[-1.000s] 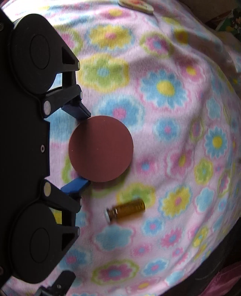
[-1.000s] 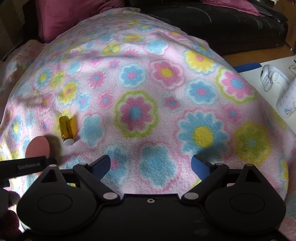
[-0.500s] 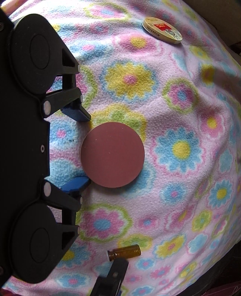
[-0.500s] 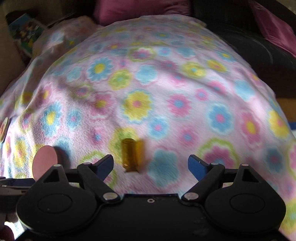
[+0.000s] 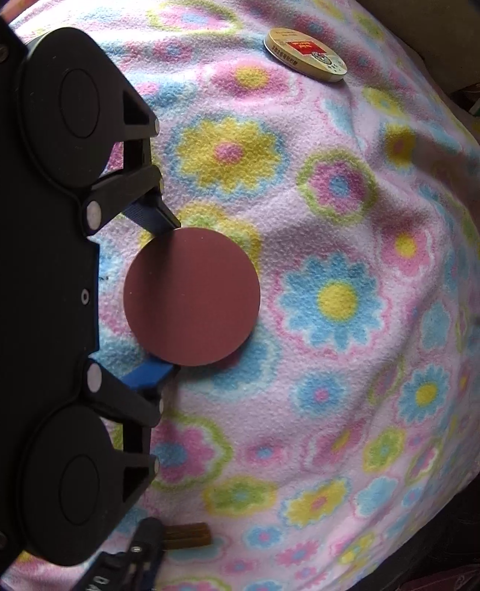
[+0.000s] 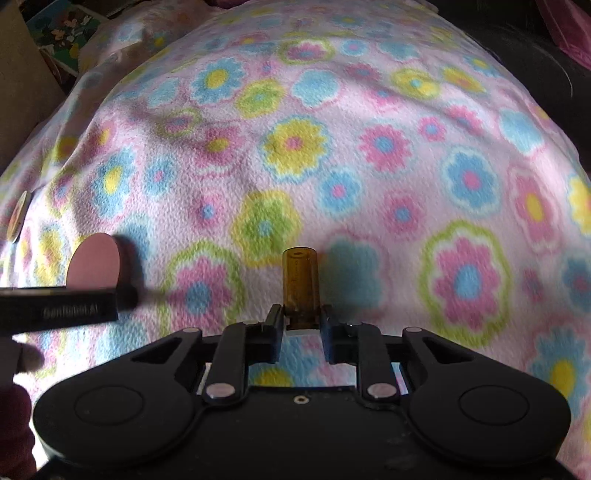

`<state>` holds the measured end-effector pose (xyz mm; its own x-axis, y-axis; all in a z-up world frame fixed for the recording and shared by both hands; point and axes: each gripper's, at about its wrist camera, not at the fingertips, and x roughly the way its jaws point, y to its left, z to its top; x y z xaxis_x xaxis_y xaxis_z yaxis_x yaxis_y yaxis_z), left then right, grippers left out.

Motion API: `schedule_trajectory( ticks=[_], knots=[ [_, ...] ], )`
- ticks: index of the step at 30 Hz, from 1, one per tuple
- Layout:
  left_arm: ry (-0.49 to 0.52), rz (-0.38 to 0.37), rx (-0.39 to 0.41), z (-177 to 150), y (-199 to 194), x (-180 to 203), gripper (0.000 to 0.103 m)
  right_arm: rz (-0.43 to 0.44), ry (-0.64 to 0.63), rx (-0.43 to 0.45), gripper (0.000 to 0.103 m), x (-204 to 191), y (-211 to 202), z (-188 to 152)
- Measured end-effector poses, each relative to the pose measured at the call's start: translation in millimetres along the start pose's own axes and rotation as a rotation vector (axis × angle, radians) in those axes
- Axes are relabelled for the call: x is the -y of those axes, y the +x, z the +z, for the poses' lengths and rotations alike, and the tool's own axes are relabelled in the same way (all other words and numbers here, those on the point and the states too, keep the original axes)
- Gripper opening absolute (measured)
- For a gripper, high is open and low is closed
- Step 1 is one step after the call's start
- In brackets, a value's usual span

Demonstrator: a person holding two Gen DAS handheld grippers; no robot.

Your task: Organize rigid objects

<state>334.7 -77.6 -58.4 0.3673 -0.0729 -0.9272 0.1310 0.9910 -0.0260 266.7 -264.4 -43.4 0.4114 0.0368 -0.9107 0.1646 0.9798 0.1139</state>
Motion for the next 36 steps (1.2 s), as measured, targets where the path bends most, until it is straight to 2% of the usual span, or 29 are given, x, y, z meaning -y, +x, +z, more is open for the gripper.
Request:
schedule_trajectory(
  ticks=[6, 13, 18, 22, 23, 25, 26, 27, 30, 33, 36],
  knots=[
    [0.021, 0.011, 0.003, -17.6, -27.4, -6.9, 0.067, 0.023, 0.057, 0.001, 0.021, 16.0, -27.3, -27.6],
    [0.052, 0.022, 0.041, -50.2, -90.9, -11.9, 0.067, 0.073, 0.09, 0.04, 0.021, 16.2, -75.4, -61.7],
    [0.054, 0.033, 0.075, -69.4, -116.8, -17.3, 0.067, 0.069, 0.091, 0.02, 0.021, 6.9, -71.2, -65.7],
    [0.051, 0.035, 0.064, -81.8, -121.2, -18.0, 0.067, 0.089, 0.1, -0.015, 0.022, 4.7, -56.3, -48.0],
    [0.048, 0.032, 0.061, -83.9, -121.4, -18.9, 0.067, 0.085, 0.103, -0.016, 0.024, 5.0, -52.2, -42.6],
    [0.04, 0.031, 0.054, -88.1, -121.5, -21.8, 0.067, 0.036, 0.104, -0.01, 0.054, 6.1, -43.8, -29.0],
    [0.034, 0.03, 0.05, -89.6, -120.3, -23.8, 0.067, 0.01, 0.098, 0.006, 0.058, 6.7, -43.3, -24.4],
    [0.028, 0.027, 0.047, -91.0, -119.0, -26.1, 0.067, -0.004, 0.081, 0.024, 0.057, 6.6, -44.6, -21.8],
    [0.005, 0.021, 0.036, -94.5, -112.6, -32.7, 0.067, 0.01, -0.042, 0.06, 0.068, 4.4, -52.0, -20.3],
    [-0.015, 0.016, 0.01, -98.0, -102.1, -36.3, 0.067, 0.019, -0.275, 0.09, 0.076, -6.4, -55.7, -32.0],
    [-0.029, 0.006, -0.018, -100.7, -91.5, -35.9, 0.067, -0.002, -0.515, 0.094, 0.076, -17.7, -49.4, -48.5]
  ],
)
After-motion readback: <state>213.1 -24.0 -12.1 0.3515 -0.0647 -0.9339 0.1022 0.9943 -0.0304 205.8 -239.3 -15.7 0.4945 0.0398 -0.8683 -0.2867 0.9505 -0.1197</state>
